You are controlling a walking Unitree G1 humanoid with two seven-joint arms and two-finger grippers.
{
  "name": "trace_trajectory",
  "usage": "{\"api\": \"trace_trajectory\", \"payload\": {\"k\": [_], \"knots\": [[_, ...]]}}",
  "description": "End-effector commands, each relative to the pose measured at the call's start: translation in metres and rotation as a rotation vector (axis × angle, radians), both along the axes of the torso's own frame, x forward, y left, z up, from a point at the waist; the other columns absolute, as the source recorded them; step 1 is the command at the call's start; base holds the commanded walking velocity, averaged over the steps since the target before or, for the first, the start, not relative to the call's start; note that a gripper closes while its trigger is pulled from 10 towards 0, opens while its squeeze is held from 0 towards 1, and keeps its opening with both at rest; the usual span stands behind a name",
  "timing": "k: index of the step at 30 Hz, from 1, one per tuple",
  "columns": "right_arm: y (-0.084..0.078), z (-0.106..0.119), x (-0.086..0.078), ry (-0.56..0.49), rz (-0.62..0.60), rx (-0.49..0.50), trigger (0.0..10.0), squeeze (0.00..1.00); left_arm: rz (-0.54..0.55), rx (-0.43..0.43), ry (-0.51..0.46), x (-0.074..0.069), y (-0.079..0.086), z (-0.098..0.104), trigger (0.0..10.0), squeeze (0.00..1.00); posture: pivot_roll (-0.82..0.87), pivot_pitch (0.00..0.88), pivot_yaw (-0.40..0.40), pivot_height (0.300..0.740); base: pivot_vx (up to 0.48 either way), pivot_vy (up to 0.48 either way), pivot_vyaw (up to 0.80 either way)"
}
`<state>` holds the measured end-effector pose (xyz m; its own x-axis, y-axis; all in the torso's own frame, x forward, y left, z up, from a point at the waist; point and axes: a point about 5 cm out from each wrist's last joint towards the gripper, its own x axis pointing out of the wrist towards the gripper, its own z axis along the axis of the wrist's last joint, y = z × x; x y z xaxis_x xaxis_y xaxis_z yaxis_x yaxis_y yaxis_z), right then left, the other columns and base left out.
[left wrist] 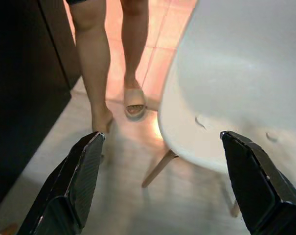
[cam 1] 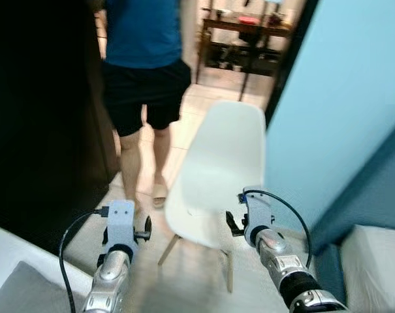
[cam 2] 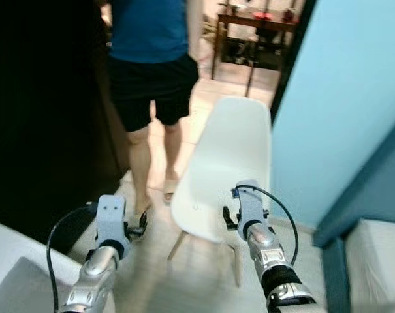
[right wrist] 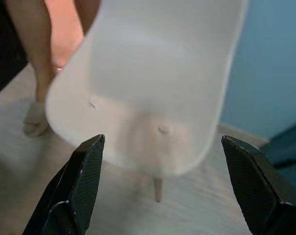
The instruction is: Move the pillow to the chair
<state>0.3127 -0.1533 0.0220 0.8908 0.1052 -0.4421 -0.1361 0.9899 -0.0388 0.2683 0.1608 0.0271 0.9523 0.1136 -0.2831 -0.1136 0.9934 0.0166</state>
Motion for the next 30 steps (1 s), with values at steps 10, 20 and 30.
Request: {"api": "trace_trajectory", "payload": {"k": [10, 20, 30], "knots": [[-0.003, 0.000, 0.001, 0.023, 0.001, -0.014, 10.0, 0.00, -0.019, 0.029, 0.047, 0.006, 0.003, -0.003, 10.0, 0.00, 0.02, 0.000, -0.074, 0.729, 0.000, 0.000, -0.80], [-0.008, 0.002, 0.002, 0.018, -0.035, -0.019, 10.0, 0.00, -0.079, 0.037, 0.104, 0.011, -0.004, -0.008, 10.0, 0.00, 0.01, 0.000, -0.051, 0.729, 0.000, 0.000, -0.80], [-0.008, 0.002, 0.002, 0.015, -0.046, -0.017, 10.0, 0.00, -0.115, -0.011, 0.120, 0.011, -0.010, -0.009, 10.0, 0.00, 0.00, 0.000, -0.035, 0.729, 0.000, 0.000, -0.80]]}}
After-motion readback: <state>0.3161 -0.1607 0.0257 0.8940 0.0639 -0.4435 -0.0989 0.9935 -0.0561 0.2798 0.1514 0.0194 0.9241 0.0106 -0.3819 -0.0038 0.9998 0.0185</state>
